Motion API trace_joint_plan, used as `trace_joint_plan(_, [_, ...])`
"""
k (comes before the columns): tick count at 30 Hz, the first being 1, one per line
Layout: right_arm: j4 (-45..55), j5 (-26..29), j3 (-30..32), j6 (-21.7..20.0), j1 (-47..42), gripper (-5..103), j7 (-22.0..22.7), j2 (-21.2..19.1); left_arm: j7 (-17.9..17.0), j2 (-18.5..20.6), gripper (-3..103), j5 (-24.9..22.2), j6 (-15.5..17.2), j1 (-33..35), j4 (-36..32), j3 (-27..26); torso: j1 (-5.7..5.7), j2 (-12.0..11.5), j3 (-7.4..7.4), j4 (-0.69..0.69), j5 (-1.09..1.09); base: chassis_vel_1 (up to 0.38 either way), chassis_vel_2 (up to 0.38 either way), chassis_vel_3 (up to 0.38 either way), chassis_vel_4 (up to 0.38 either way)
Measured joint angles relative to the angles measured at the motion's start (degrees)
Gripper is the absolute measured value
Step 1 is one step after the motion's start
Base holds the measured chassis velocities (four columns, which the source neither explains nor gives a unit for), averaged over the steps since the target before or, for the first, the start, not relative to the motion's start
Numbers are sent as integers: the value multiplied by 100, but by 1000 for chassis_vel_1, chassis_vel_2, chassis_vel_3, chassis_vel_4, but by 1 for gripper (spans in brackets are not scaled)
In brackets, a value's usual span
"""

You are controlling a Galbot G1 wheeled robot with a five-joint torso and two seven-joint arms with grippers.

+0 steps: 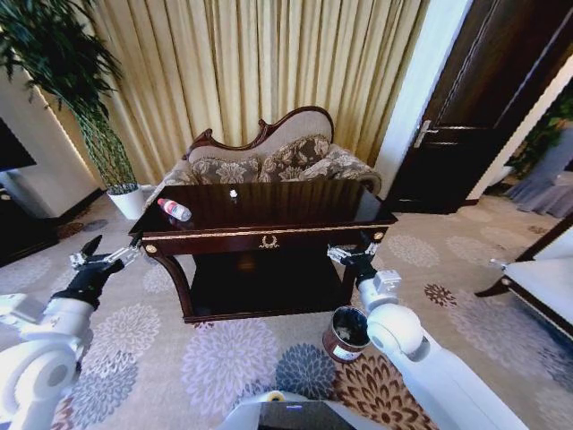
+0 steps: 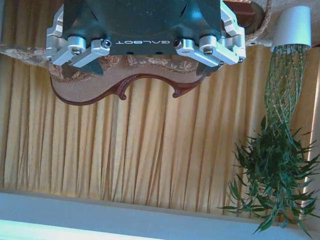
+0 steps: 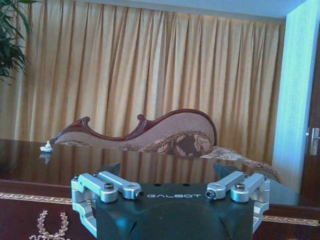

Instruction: Move to the front of the table and place the trash on the table into the trash bin.

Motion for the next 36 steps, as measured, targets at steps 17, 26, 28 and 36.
trace_joint_plan(17, [130, -23, -30, -25, -134, 100, -49, 28, 8, -8, 100, 61, -26, -18, 9, 58, 2, -2, 1, 0, 0, -112, 106, 101, -108])
trace_joint_plan(26, [151, -23, -34, -26, -141, 100, -50, 22, 11, -35, 100, 74, -41, -16, 13, 65, 1, -1, 1, 0, 0, -67, 84, 72, -90])
trace_joint_plan(28, [150, -23, -35, -26, -140, 100, -52, 23, 12, -34, 100, 75, -43, -18, 15, 65, 1, -1, 1, 0, -1, -87, 91, 77, -77])
trace_joint_plan(36, [139, -48, -41, -25, -149, 100, -62, 40, 16, -31, 100, 88, -60, -19, 23, 73, 1, -1, 1, 0, 0, -80, 93, 99, -78])
